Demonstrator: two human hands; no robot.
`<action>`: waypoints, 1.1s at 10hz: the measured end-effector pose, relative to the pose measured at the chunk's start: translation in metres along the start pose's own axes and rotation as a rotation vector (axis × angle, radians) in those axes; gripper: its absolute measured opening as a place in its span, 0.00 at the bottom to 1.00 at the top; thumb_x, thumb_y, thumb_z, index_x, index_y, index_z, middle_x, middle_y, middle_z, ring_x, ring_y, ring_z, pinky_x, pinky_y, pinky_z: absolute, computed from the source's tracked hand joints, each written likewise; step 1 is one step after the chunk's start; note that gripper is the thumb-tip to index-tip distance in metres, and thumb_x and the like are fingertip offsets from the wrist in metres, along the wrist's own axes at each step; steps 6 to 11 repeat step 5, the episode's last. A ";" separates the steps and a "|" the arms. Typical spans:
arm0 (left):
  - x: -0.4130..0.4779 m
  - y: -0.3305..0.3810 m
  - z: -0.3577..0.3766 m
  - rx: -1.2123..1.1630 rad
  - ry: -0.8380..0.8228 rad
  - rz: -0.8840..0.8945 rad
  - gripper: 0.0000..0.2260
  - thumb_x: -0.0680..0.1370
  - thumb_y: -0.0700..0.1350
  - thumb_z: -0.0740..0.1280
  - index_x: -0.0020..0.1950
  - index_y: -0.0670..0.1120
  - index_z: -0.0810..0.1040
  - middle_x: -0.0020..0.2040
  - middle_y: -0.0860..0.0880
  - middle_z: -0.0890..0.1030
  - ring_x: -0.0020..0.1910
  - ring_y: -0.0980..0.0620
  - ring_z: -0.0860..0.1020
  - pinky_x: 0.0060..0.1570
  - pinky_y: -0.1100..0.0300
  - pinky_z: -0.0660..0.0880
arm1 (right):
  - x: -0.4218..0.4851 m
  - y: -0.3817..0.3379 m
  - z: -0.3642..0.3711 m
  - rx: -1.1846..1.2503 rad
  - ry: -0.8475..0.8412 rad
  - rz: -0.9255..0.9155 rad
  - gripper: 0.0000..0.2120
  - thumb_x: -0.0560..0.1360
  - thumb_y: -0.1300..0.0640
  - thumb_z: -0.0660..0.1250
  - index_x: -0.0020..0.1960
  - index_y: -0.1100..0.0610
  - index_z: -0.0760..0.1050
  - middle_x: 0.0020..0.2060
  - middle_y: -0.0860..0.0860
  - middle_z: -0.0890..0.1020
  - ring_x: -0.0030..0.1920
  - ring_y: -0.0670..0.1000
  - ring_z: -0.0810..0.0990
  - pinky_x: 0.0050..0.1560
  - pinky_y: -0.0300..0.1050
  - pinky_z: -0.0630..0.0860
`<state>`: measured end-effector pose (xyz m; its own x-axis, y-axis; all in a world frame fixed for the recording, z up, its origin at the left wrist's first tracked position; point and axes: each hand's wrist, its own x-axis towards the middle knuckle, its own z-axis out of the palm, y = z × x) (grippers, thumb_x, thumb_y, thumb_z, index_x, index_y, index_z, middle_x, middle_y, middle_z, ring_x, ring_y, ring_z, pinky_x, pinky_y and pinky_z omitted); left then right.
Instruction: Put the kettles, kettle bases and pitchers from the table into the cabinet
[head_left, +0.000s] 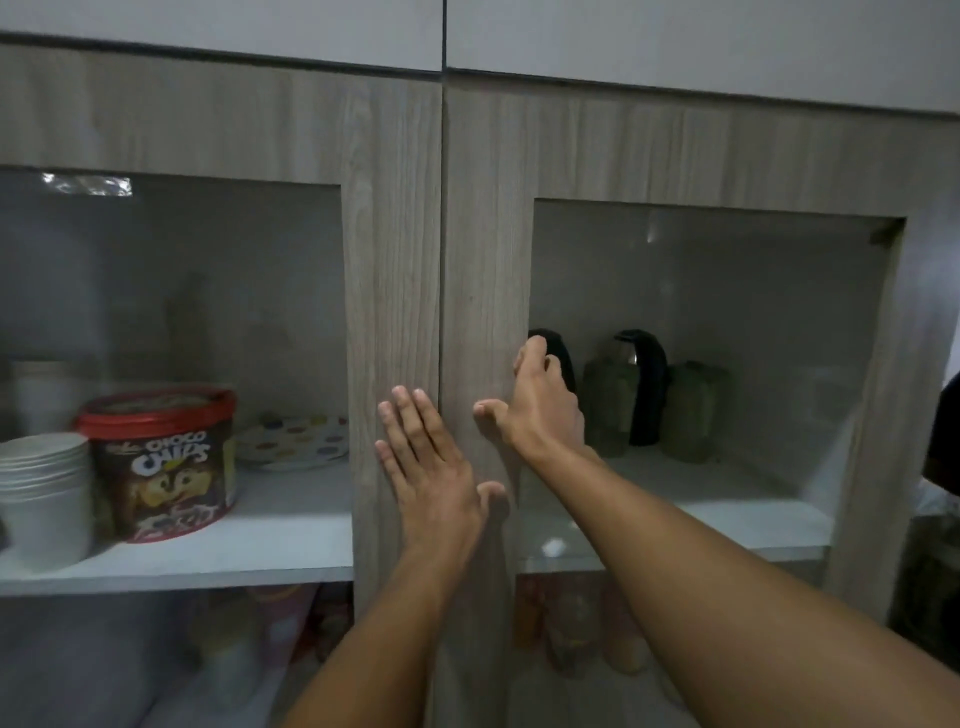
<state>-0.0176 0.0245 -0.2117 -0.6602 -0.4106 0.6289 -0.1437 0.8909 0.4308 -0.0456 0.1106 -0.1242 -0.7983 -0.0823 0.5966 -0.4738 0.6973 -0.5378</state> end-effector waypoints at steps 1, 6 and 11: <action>0.001 0.006 -0.005 0.023 -0.044 -0.031 0.63 0.69 0.64 0.71 0.72 0.39 0.21 0.72 0.39 0.21 0.74 0.38 0.25 0.75 0.41 0.34 | 0.008 0.002 -0.005 0.032 -0.050 -0.007 0.30 0.70 0.51 0.77 0.62 0.53 0.61 0.56 0.55 0.75 0.52 0.58 0.80 0.49 0.56 0.81; -0.024 0.023 -0.069 0.146 -0.292 -0.076 0.47 0.77 0.44 0.68 0.78 0.46 0.31 0.80 0.46 0.33 0.79 0.44 0.36 0.75 0.40 0.42 | -0.014 0.034 -0.045 0.197 -0.545 -0.105 0.40 0.70 0.53 0.77 0.71 0.52 0.56 0.71 0.55 0.65 0.67 0.57 0.72 0.65 0.54 0.75; -0.024 0.023 -0.069 0.146 -0.292 -0.076 0.47 0.77 0.44 0.68 0.78 0.46 0.31 0.80 0.46 0.33 0.79 0.44 0.36 0.75 0.40 0.42 | -0.014 0.034 -0.045 0.197 -0.545 -0.105 0.40 0.70 0.53 0.77 0.71 0.52 0.56 0.71 0.55 0.65 0.67 0.57 0.72 0.65 0.54 0.75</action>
